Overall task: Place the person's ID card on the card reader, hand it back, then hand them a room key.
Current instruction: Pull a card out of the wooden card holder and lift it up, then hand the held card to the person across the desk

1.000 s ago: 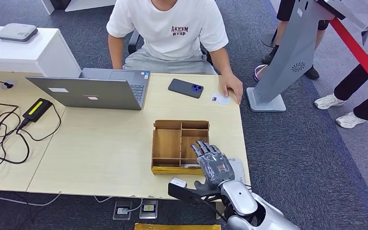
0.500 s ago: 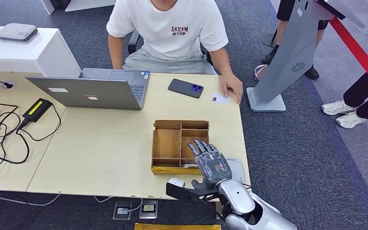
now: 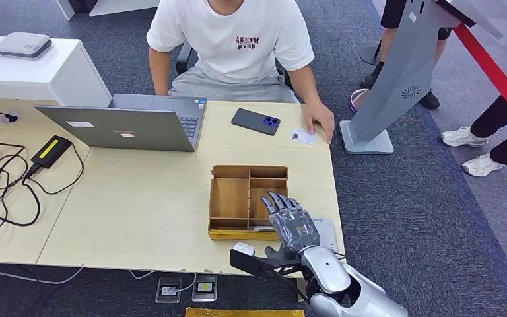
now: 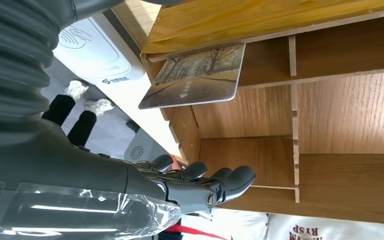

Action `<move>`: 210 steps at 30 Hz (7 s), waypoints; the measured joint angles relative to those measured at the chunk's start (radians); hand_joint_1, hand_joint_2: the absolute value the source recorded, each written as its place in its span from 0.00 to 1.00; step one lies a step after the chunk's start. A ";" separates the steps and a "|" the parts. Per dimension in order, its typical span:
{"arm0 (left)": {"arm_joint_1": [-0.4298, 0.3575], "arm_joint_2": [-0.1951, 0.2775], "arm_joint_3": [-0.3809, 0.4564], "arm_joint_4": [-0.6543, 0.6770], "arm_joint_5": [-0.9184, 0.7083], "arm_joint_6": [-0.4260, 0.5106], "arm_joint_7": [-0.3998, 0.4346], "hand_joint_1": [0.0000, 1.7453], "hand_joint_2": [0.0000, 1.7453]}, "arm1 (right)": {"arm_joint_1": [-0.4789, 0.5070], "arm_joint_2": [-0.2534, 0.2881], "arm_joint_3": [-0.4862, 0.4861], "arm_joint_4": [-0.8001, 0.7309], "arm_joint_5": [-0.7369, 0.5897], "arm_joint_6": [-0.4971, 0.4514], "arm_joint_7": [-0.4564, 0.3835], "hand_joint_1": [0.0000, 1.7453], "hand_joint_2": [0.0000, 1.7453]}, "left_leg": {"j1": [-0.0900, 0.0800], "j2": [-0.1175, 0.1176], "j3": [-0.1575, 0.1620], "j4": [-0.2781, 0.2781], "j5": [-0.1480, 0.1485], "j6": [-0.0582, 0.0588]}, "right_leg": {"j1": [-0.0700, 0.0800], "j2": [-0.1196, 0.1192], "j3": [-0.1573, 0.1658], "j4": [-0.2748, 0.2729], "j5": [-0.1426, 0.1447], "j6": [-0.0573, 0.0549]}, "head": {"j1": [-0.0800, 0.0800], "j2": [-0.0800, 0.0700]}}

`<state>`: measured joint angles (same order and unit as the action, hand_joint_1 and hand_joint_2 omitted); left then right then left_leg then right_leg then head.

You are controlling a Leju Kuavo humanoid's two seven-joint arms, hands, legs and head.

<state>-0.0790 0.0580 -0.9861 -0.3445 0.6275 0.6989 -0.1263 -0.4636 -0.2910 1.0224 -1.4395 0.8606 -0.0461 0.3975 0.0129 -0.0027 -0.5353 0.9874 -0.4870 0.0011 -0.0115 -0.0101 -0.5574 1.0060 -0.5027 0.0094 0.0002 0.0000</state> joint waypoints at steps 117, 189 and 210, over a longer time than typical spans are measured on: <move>-0.032 0.007 -0.053 -0.038 -0.026 0.000 0.108 0.00 1.00 | -0.596 0.175 0.104 0.506 0.103 -0.098 0.144 0.00 1.00 | 0.000 -0.002 -0.001 0.000 0.002 0.000 | 0.000 -0.002 -0.001 0.001 0.002 -0.001 | 0.000 0.000; 0.044 -0.143 0.526 0.084 -0.412 0.000 0.069 0.00 1.00 | 0.505 0.191 -1.604 0.127 0.417 -0.637 -0.379 0.00 1.00 | -0.001 0.006 0.001 0.000 -0.002 0.001 | -0.001 0.007 -0.002 -0.002 0.002 0.000 | 0.000 0.000; 0.048 -0.139 0.530 0.071 -0.278 -0.012 0.116 0.00 1.00 | 0.414 0.361 -2.094 0.704 0.289 -0.637 -0.508 0.00 1.00 | 0.000 0.007 0.002 0.000 -0.003 0.000 | 0.000 0.008 -0.001 -0.002 0.001 0.001 | -0.001 0.000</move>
<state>-0.0312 -0.0814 -0.4557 -0.2733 0.3495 0.6869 -0.0104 -0.0499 0.0703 -1.0713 -0.7357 1.1493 -0.6827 -0.1103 0.0128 0.0038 -0.5333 0.9877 -0.4903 0.0012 -0.0117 -0.0024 -0.5587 1.0041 -0.5017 0.0103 -0.0005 0.0000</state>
